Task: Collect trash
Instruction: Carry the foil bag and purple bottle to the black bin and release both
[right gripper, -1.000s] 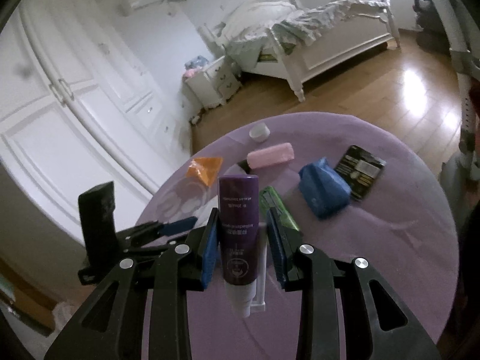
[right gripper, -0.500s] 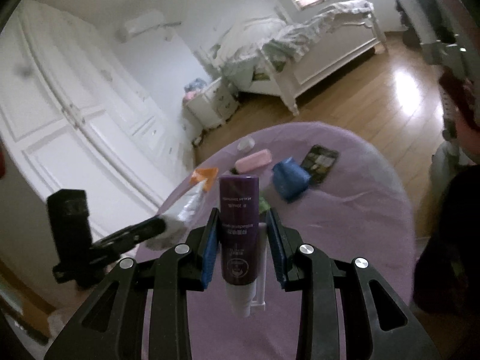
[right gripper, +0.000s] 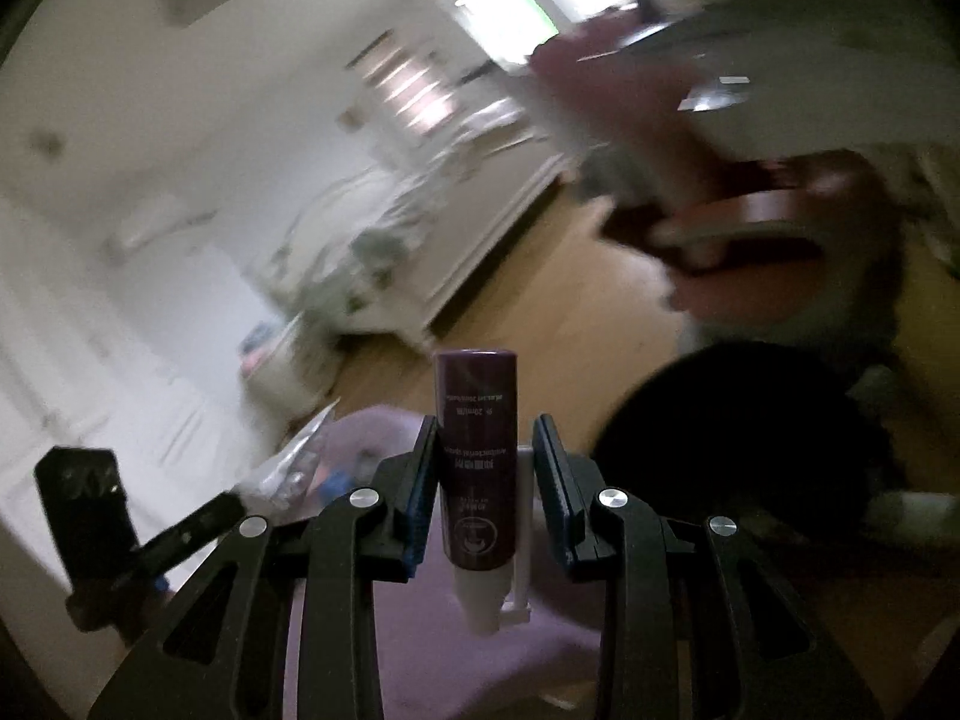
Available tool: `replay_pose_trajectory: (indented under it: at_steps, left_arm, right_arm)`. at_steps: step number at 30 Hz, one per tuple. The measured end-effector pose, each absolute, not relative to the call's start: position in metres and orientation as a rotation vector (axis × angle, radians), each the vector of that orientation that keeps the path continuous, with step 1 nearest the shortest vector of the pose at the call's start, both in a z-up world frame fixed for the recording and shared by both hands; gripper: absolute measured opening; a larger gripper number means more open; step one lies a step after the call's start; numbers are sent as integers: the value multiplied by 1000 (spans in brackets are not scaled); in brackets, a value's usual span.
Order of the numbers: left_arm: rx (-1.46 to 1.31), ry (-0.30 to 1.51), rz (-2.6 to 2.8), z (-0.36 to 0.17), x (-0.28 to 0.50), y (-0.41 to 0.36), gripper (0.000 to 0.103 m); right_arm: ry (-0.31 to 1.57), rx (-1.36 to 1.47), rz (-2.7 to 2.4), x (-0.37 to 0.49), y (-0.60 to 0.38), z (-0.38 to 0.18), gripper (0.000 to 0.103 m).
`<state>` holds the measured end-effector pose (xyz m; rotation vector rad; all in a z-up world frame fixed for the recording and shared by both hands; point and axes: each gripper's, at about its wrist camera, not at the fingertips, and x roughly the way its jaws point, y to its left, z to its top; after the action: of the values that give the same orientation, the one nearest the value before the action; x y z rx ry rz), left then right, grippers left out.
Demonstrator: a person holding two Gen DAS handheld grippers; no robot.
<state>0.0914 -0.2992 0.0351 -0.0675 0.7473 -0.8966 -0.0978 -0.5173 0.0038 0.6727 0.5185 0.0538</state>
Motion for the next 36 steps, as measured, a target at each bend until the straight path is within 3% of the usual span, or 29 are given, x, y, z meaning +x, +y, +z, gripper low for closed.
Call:
replay_pose_trajectory:
  at_steps: [7,19,21,22,23,26,36]
  left_arm:
    - [-38,833,-1006,-1,107,-384,36]
    - [-12,967,-995,-59,122,-417,37]
    - [1,974,-983,-62,122,-420,40]
    - [7,978,-979,-63,123,-421,45]
    - [12,978,-977,-62,122,-421,54]
    - [33,942,-960,-55,119,-421,79]
    - [60,863,-942,-24,96,-389,79]
  right_arm:
    - [552,745,-65,-101,-570,-40,32]
    - [635,782,-94,-80,-587,-94,32]
    - [647,794,-87,-76,-587,-97,34]
    - [644,805,-85,-74,-589,-99,42]
    - [633,812,-82,-76,-590,-98,55]
    - [616,796,-84,-76,-589,-93,61]
    - [636,747,-46,-73,-565,-78,61]
